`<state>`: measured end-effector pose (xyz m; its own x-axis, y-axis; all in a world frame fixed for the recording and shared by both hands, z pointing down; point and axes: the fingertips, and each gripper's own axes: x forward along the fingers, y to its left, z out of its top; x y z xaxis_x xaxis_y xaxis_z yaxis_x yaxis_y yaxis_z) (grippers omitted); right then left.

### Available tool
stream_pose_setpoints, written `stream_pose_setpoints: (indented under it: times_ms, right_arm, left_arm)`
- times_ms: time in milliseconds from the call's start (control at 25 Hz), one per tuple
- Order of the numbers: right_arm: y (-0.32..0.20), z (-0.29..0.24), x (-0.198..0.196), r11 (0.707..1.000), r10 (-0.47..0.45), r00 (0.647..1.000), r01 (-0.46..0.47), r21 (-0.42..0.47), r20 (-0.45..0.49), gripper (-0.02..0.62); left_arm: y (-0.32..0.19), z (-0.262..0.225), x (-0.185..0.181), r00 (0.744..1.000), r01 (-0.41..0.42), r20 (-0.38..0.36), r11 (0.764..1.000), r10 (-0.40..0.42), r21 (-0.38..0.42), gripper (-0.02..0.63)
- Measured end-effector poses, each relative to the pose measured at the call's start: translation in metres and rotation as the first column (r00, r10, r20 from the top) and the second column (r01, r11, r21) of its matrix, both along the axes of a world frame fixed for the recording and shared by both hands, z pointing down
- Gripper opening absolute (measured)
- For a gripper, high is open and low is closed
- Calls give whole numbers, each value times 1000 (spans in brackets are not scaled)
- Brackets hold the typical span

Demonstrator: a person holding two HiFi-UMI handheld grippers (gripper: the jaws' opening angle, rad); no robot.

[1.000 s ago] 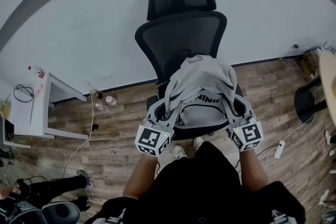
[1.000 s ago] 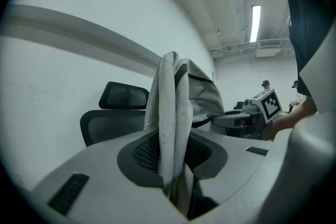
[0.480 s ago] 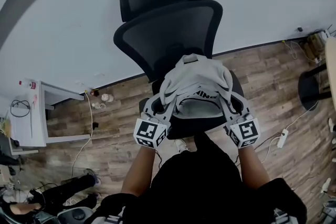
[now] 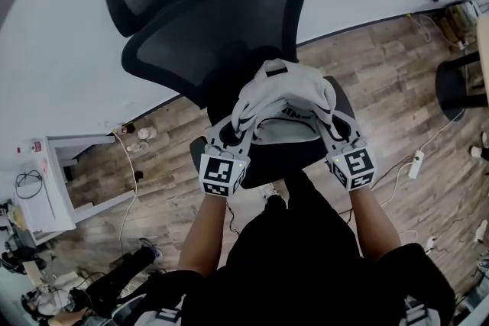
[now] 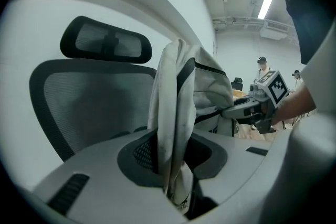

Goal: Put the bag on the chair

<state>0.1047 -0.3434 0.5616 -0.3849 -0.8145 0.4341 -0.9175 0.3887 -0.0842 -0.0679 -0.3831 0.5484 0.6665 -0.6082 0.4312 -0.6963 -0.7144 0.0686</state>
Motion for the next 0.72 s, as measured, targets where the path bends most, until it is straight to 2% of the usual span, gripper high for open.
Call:
stream_pose_setpoints:
  times_ms: [400, 520, 720]
  right_arm:
    - [-36, 80, 16, 988, -13, 1000, 13, -152, 4, 91]
    - [-42, 105, 22, 982, -10, 1000, 14, -190, 21, 91]
    - [-64, 115, 21, 984, -38, 997, 49, -168, 70, 89]
  left_arm:
    - [-42, 76, 18, 995, -28, 88, 994, 37, -107, 104]
    - [-48, 100, 25, 995, -25, 93, 988, 39, -152, 104]
    - [-72, 115, 25, 997, 27, 78, 985, -13, -170, 104]
